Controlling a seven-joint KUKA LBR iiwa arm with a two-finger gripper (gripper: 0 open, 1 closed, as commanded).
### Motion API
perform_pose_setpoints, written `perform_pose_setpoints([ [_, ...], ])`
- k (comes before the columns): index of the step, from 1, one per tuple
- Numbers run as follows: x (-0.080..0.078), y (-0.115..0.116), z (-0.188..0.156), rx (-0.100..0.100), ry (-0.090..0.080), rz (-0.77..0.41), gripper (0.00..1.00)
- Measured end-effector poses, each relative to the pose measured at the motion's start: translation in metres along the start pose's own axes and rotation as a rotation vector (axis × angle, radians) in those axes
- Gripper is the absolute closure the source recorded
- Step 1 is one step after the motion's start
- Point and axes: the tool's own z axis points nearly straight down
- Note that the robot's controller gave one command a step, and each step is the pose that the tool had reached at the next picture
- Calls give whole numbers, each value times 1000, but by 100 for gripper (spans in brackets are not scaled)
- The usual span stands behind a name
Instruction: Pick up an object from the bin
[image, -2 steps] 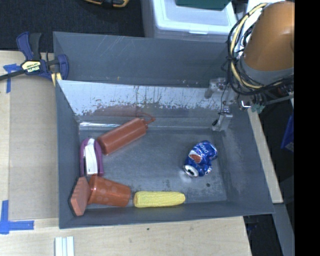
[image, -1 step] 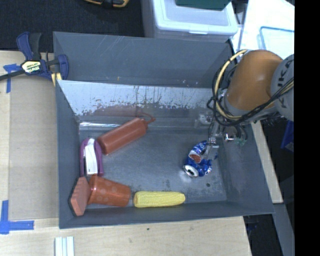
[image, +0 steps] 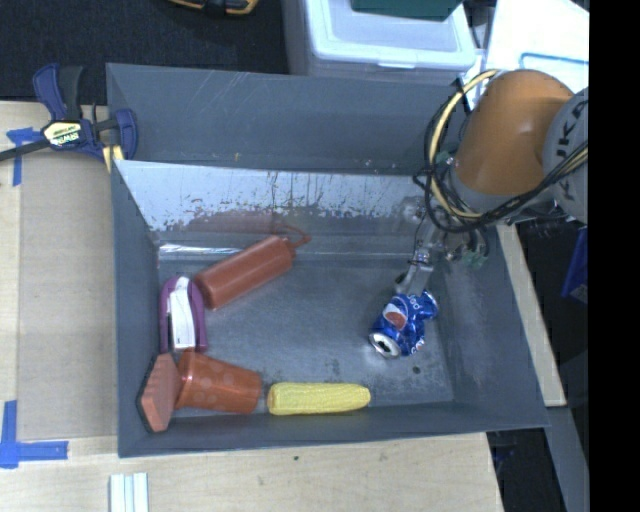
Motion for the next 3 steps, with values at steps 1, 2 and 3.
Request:
perform_pose_setpoints([
  [1, 7, -41, 90, 1, 21, -232, 100],
  [2, 7, -41, 90, 1, 21, -232, 100],
  [3, -3, -53, 75, 1, 14, -227, 100],
])
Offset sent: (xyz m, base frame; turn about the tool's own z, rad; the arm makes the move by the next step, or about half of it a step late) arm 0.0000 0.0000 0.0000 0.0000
